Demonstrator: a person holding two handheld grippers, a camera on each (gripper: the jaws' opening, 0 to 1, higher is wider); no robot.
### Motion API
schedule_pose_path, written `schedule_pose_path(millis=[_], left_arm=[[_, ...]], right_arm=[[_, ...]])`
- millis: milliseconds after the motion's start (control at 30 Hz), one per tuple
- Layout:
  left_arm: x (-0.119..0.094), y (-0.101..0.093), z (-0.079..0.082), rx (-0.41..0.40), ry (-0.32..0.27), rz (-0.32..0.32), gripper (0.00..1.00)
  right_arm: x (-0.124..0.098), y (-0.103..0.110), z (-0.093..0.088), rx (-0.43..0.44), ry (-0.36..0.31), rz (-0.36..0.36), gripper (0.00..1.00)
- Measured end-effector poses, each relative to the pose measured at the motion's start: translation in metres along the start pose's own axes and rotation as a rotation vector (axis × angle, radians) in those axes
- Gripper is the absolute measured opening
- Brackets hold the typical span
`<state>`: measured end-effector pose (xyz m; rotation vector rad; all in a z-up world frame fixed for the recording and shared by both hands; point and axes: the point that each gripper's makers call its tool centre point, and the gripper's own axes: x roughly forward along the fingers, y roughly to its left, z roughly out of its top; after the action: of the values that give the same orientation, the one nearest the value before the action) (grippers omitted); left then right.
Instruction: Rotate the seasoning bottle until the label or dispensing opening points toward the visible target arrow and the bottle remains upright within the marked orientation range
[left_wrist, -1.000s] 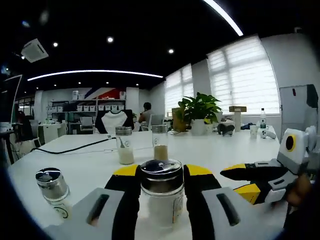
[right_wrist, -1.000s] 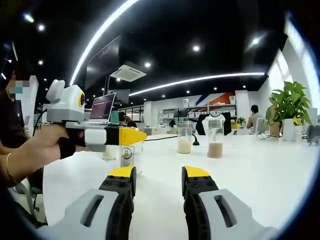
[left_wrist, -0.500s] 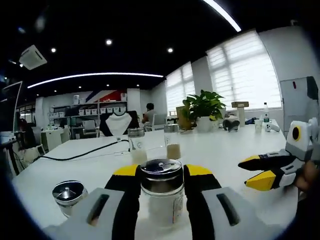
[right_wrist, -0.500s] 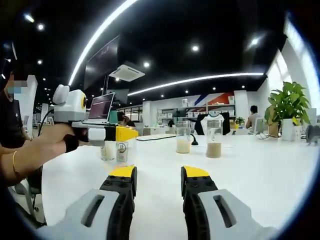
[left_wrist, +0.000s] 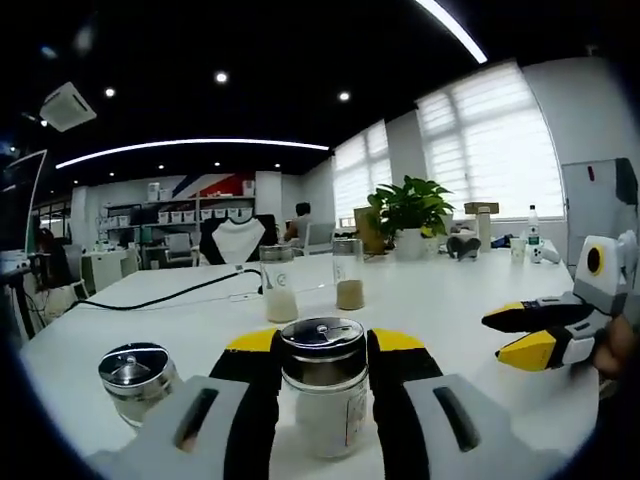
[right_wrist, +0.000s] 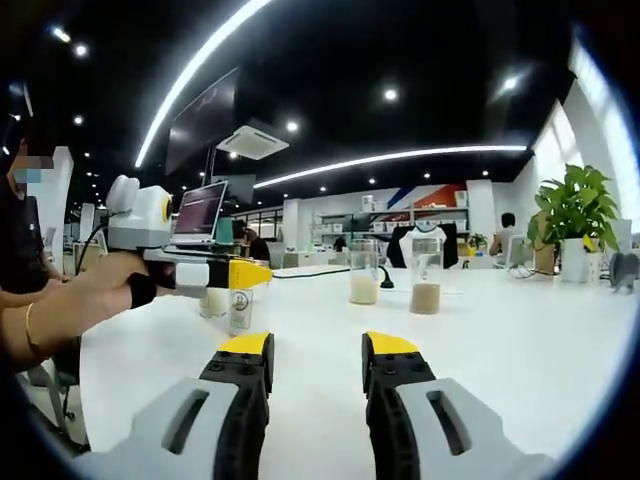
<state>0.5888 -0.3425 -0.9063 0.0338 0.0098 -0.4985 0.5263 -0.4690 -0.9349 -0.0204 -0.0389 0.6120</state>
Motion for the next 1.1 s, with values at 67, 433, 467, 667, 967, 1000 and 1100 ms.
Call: schedule_pose_path(millis=[67, 433, 467, 667, 967, 1000, 1100], left_arm=[[-0.002, 0.002, 0.0, -0.008, -0.011, 0.001, 0.35], [-0.014, -0.003, -0.001, 0.055, 0.004, -0.01, 0.37], [-0.014, -0.003, -0.001, 0.061, 0.007, -0.011, 0.37], [-0.021, -0.003, 0.011, 0.075, -0.018, -0.006, 0.36], [-0.035, -0.01, 0.0, 0.09, 0.025, 0.032, 0.35], [-0.035, -0.009, -0.005, 0.084, 0.035, 0.052, 0.35], [-0.034, -0.012, -0.013, 0.06, 0.051, 0.062, 0.35]], right_arm=[[0.0, -0.001, 0.0, 0.004, -0.003, -0.005, 0.31], [0.0, 0.002, 0.0, -0.011, 0.004, -0.001, 0.33], [0.0, 0.003, -0.001, -0.013, 0.008, 0.001, 0.34], [0.001, 0.004, -0.001, -0.015, 0.013, 0.004, 0.35], [0.001, 0.005, -0.002, -0.015, 0.012, 0.006, 0.36], [0.001, 0.005, -0.002, -0.015, 0.012, 0.008, 0.36], [0.001, 0.005, -0.002, -0.014, 0.014, 0.011, 0.36]])
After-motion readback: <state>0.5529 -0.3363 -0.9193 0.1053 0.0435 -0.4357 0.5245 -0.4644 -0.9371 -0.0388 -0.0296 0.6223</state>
